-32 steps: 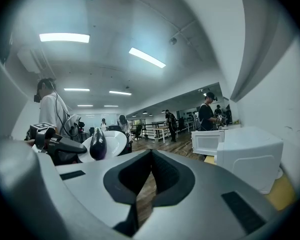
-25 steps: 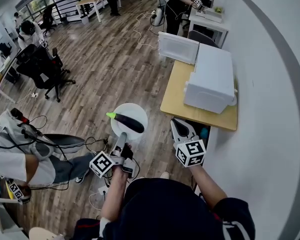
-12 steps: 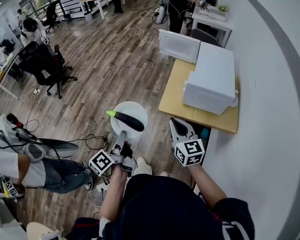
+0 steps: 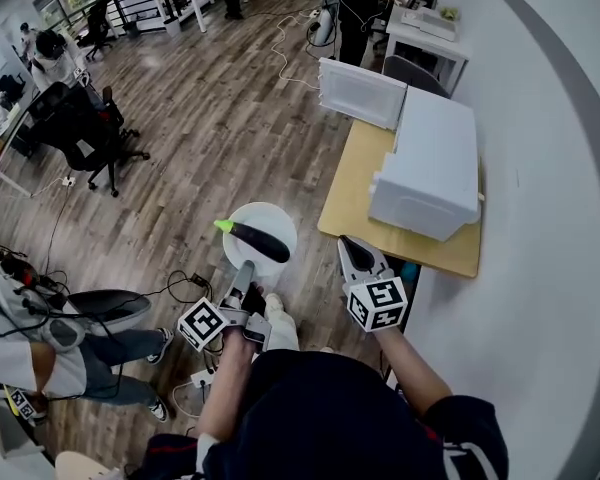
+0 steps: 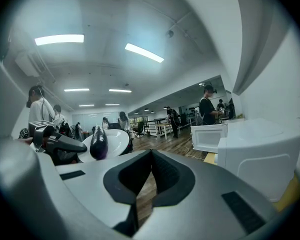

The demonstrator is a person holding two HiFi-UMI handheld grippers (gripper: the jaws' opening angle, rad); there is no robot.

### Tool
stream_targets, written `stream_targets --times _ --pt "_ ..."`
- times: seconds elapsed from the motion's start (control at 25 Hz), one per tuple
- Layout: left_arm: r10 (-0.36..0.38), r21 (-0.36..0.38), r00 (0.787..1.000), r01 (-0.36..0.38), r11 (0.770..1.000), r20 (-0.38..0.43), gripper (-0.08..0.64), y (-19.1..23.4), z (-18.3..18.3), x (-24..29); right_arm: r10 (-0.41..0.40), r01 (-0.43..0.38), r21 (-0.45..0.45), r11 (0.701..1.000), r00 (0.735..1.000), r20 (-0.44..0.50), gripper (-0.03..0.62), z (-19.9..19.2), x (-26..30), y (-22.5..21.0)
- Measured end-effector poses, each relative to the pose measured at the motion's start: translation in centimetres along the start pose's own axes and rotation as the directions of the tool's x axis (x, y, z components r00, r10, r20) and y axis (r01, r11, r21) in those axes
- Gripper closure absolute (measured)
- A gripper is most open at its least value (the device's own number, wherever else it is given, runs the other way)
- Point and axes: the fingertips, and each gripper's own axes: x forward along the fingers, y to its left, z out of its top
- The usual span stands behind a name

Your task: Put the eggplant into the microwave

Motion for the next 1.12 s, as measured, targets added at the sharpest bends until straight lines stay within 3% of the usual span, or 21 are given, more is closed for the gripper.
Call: stream_targets --times 0.52,0.64,0.88,1.12 --pt "-0.018 -0.004 1.0 0.018 1.0 -0.018 0.532 3.6 11.4 9.4 -0.021 0.021 0.024 0.999 1.0 -0.014 0.58 3.1 14.9 -1.1" --pt "0.006 -0.001 0.999 -0.006 1.0 -0.034 0.531 4.8 14.8 11.1 -0.026 0.027 0.016 1.0 1.0 -0.012 0.58 4.4 18.9 -0.5" --pt "-0.026 -0.007 0.999 0.025 1.0 -0.024 0.531 6.4 22.0 14.2 -0.025 0.025 0.002 1.0 0.999 -0.02 0.58 6.0 26.2 1.3" --pt "0.02 -0.015 0.999 -0.02 1.0 -0.026 0.531 10.2 26.8 15.2 -0.028 0.027 -0.001 1.0 0.999 -0.022 0.58 5.6 32.1 2.8"
